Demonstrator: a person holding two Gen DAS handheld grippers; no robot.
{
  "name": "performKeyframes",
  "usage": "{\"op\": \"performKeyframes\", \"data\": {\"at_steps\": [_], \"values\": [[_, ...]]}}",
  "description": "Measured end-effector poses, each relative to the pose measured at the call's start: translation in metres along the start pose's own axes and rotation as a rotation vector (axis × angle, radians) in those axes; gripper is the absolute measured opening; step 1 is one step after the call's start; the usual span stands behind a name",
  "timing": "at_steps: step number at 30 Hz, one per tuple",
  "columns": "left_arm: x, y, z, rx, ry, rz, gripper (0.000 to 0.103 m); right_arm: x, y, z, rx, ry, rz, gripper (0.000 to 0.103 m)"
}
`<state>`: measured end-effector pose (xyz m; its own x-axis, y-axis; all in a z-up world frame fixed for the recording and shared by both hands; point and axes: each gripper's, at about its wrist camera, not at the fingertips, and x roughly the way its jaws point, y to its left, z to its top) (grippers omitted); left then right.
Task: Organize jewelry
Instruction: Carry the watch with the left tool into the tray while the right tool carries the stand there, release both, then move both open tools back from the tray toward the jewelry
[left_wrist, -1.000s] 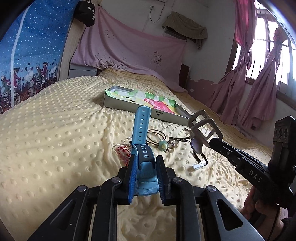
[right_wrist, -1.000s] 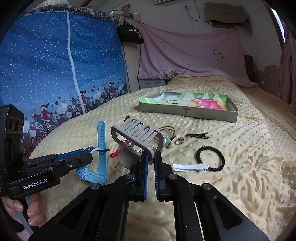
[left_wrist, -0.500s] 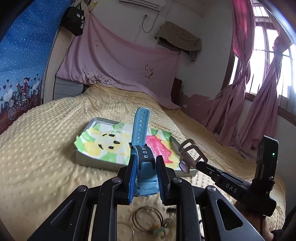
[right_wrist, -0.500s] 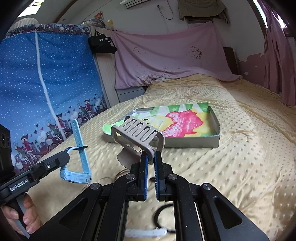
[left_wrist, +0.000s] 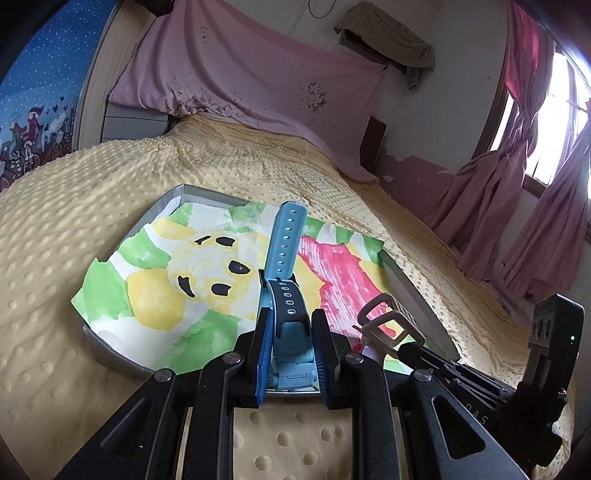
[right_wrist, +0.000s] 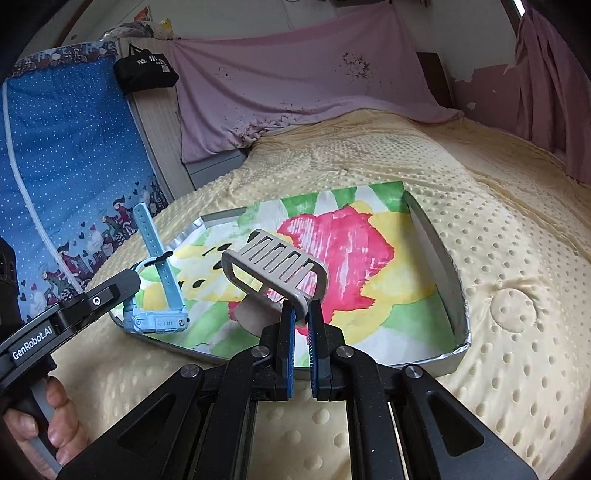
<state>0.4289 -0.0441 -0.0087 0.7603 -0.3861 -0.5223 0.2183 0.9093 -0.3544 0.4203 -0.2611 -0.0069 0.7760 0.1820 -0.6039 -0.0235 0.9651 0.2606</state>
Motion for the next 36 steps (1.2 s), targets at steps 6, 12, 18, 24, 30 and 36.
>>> {"op": "performKeyframes", "data": {"at_steps": [6,12,18,24,30,36], "values": [[-0.005,-0.001,-0.001,-0.011,0.018,0.029,0.021,0.012,0.003,-0.008,-0.02,0.033,-0.004,0.007],[-0.024,0.0,-0.008,-0.015,-0.022,0.082,0.061,0.002,0.002,-0.01,-0.04,0.033,-0.012,0.016],[-0.058,-0.006,-0.016,0.022,-0.087,0.126,0.079,-0.028,0.0,-0.018,-0.046,-0.018,-0.021,0.035],[-0.102,-0.015,-0.032,0.08,-0.18,0.172,0.095,-0.07,0.002,-0.025,-0.054,-0.117,-0.02,0.056],[-0.14,-0.022,-0.05,0.111,-0.226,0.185,0.103,-0.119,0.009,-0.039,-0.081,-0.214,-0.003,0.086],[-0.175,-0.019,-0.069,0.121,-0.25,0.209,0.103,-0.163,0.024,-0.059,-0.135,-0.281,-0.002,0.098]]}}
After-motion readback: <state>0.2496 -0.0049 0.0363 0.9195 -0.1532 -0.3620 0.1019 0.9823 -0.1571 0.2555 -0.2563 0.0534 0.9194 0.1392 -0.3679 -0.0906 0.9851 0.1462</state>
